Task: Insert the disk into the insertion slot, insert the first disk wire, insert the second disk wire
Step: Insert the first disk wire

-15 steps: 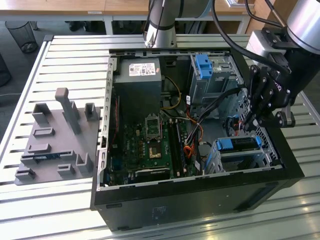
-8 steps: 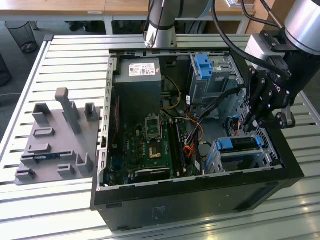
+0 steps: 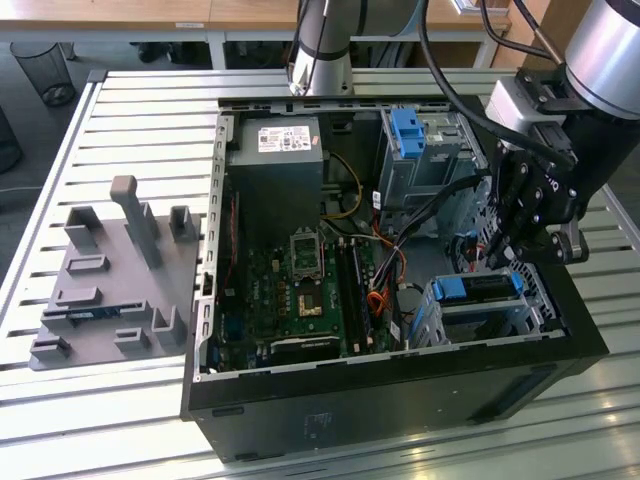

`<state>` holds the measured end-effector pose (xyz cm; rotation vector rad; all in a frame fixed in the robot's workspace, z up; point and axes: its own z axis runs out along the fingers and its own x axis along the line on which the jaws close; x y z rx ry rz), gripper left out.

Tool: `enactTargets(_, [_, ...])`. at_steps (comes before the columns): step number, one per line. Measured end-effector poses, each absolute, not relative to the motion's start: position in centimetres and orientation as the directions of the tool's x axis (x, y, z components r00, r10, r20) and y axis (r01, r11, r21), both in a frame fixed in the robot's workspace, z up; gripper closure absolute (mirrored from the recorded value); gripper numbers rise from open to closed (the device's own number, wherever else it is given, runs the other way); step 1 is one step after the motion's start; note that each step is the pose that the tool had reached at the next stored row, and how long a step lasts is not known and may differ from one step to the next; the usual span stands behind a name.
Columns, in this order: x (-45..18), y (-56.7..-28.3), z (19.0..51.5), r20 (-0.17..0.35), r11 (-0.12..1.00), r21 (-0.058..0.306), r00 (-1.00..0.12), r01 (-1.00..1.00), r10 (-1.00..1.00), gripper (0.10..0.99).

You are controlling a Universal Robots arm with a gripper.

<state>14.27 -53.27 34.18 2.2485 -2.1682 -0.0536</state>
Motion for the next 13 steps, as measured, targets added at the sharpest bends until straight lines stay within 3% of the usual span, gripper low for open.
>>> enactTargets(6, [14.21,-53.33,34.00,-0.012,-0.034,0.033,0.034,-0.999,-0.999,0.922])
enactTargets(10, [13.81,-53.33,33.97,-0.011,-0.034,-0.008,0.034,-0.999,-0.999,0.922])
enactTargets(13, [13.49,-53.34,33.80,-0.011,-0.034,-0.017,0.034,-0.999,-0.999,0.922])
